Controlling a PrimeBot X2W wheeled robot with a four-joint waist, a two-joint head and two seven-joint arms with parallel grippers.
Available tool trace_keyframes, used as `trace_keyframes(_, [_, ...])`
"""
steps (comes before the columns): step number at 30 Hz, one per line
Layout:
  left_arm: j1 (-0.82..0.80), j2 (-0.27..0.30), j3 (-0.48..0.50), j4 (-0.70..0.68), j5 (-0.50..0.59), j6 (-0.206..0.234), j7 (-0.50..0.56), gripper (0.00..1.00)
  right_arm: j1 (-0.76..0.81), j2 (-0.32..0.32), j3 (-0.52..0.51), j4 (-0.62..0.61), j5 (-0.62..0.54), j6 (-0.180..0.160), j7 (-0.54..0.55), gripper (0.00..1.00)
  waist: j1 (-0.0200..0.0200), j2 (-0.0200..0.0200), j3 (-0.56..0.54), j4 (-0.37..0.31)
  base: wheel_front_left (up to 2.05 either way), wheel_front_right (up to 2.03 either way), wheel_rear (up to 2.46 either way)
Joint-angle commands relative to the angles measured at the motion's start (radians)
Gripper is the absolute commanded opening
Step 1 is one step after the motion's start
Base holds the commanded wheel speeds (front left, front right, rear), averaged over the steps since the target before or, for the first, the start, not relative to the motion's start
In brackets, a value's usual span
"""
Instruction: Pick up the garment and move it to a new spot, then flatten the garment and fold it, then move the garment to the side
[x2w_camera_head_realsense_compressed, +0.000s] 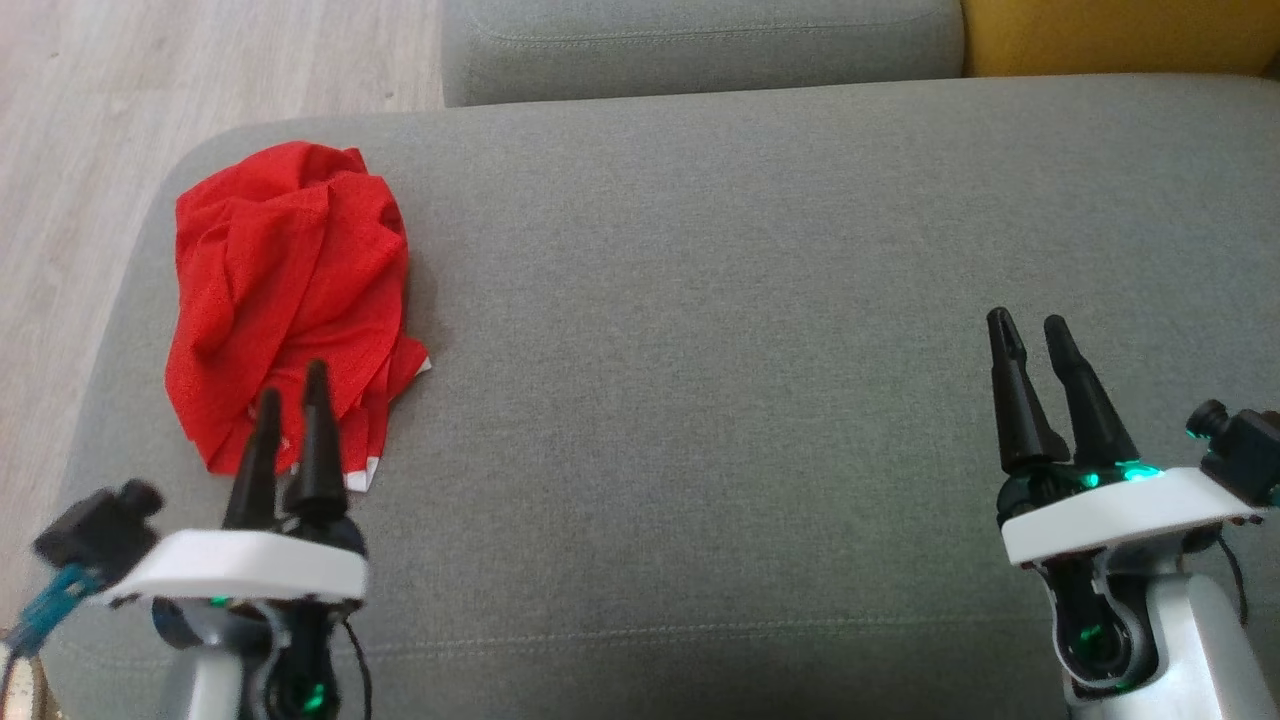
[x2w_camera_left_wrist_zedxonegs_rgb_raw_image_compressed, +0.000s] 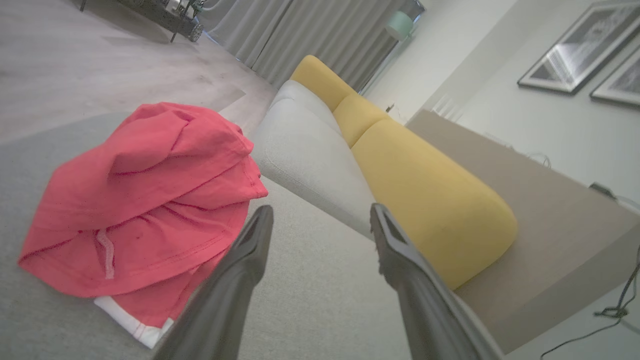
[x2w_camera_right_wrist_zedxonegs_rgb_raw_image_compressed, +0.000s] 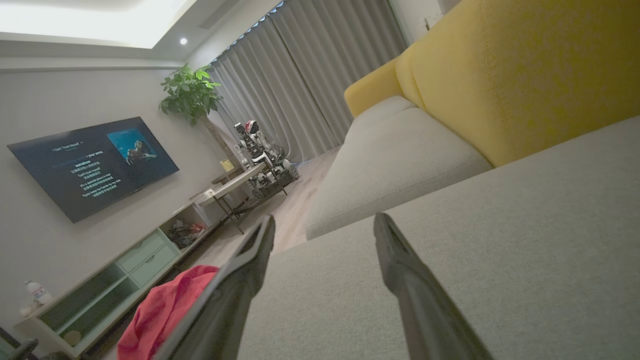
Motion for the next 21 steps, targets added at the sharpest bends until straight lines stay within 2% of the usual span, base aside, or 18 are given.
trace_keyframes(1, [-0.038,0.018,0.016,-0.049,0.02,0.002,-0.011,1.0,-0.055,-0.009,0.014,-0.046,-0.023,0.0,-0.013,1.0,0.0,0.0,0.0,0.0,0.0,0.0,0.0])
trace_keyframes(3, [-0.04,0.046,-0.025,-0.051,0.096,0.035,-0.017,1.0,-0.056,-0.009,0.016,-0.058,-0.054,0.0,-0.019,1.0,0.0,0.0,0.0,-0.002,0.0,0.0,0.0])
trace_keyframes(8, [-0.054,0.116,-0.157,-0.055,0.205,0.16,-0.032,1.0,-0.055,-0.009,0.034,-0.082,-0.137,0.0,-0.034,1.0,0.0,0.0,0.001,-0.003,0.0,0.0,0.0])
trace_keyframes(13, [-0.078,0.171,-0.263,-0.04,0.249,0.278,-0.047,1.0,-0.044,-0.009,0.039,-0.075,-0.19,0.0,-0.048,1.0,0.0,0.0,0.003,-0.002,0.0,0.0,0.0])
trace_keyframes(21, [-0.125,0.233,-0.374,-0.054,0.305,0.417,-0.07,1.0,-0.041,-0.009,0.046,-0.074,-0.271,0.0,-0.072,1.0,0.0,0.0,0.008,-0.002,0.0,0.0,0.0])
